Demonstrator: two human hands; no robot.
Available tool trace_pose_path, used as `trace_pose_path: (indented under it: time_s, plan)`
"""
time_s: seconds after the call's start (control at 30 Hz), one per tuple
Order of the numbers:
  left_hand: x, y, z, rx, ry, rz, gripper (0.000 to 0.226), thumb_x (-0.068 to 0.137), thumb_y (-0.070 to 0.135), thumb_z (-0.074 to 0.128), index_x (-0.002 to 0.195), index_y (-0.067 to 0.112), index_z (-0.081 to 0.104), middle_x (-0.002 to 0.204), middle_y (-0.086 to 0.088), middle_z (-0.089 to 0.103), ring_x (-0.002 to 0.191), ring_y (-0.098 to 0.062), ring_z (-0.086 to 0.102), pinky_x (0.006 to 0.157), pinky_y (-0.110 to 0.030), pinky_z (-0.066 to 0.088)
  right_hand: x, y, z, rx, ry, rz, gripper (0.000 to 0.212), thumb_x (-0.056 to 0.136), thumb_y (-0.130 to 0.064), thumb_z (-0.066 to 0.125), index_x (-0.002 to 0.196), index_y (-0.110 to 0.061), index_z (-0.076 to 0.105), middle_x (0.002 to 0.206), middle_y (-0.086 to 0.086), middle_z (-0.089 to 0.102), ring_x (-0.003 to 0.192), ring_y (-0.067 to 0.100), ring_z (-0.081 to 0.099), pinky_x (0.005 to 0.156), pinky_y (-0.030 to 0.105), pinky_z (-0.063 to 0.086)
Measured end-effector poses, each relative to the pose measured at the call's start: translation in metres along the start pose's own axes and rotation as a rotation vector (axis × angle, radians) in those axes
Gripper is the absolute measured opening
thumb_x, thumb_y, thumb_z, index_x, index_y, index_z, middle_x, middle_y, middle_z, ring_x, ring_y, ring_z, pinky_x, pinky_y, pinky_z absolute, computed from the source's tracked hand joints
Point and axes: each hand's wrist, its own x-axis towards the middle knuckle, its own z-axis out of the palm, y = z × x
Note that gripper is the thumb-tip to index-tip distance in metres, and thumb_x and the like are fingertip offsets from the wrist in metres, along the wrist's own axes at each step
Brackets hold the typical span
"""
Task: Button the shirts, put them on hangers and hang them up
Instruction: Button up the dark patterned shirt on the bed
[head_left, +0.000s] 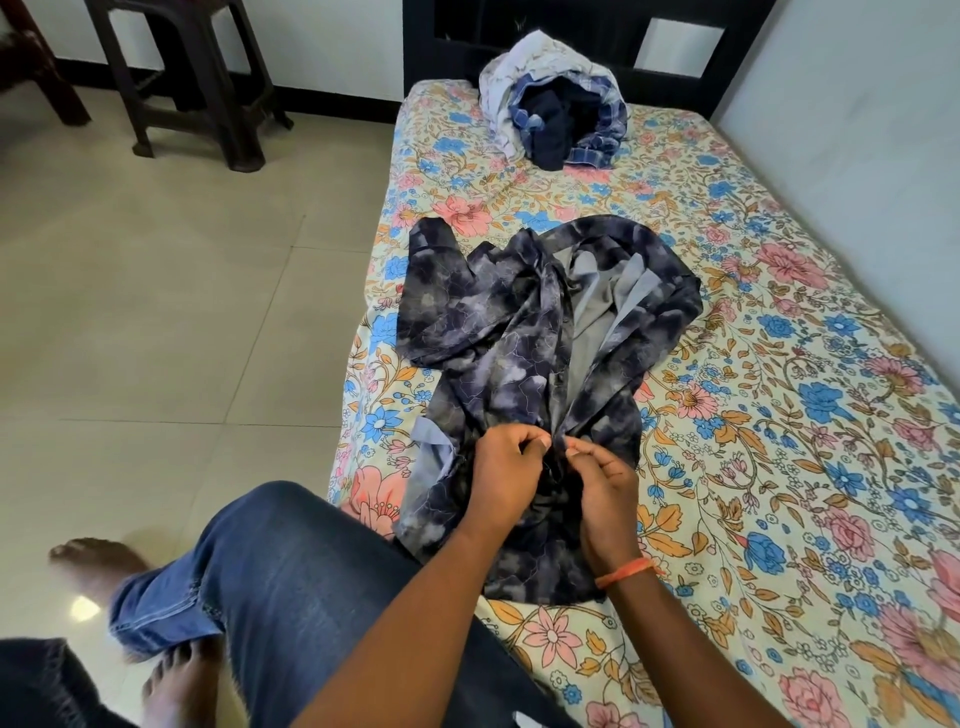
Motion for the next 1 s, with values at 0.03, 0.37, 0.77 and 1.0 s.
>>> trace_pose_path:
  time_s: [0.03,0.37,0.77,1.0]
  plan:
    - [0.0,-0.001,0.0,-0.007,-0.003,-0.007,0.015,0.094,0.015,0.062,0.092,0.015,0.077,0.076,0.011,0.07,0.066,0.0,0.063,0.063,-0.014,0.048,0.0,0.0,0.0,-0.01,-0.009,-0.008,0.026,0.091,0.002,0.061,0.092,-0.02,0.076,0.094,-0.002,0.076,0.09,0.007,0.071,0.08,0.016,0.054]
    - [0.0,0.001,0.0,-0.084,-0.042,-0.055,0.019,0.093,0.012,0.059,0.09,0.017,0.077,0.079,-0.004,0.074,0.069,-0.011,0.065,0.066,-0.026,0.052,0.004,0.006,-0.004,-0.052,-0.066,-0.051,0.013,0.08,-0.005,0.079,0.091,-0.011,0.078,0.089,0.002,0.077,0.09,0.018,0.073,0.084,0.03,0.057]
    - [0.005,0.005,0.0,-0.165,-0.06,-0.164,0.018,0.095,0.013,0.059,0.085,0.016,0.074,0.091,-0.018,0.073,0.077,-0.018,0.062,0.071,-0.032,0.051,0.003,0.012,-0.001,-0.156,-0.02,-0.106,0.011,0.078,-0.009,0.081,0.088,-0.011,0.077,0.084,0.002,0.077,0.084,0.019,0.073,0.083,0.042,0.059]
    - [0.001,0.005,0.001,-0.068,-0.079,-0.092,0.025,0.092,0.024,0.064,0.072,0.014,0.074,0.076,-0.005,0.073,0.066,-0.017,0.065,0.064,-0.027,0.052,0.001,0.017,0.003,-0.195,0.039,-0.162,0.006,0.08,-0.009,0.08,0.085,-0.01,0.077,0.078,0.0,0.075,0.075,0.015,0.072,0.072,0.033,0.057]
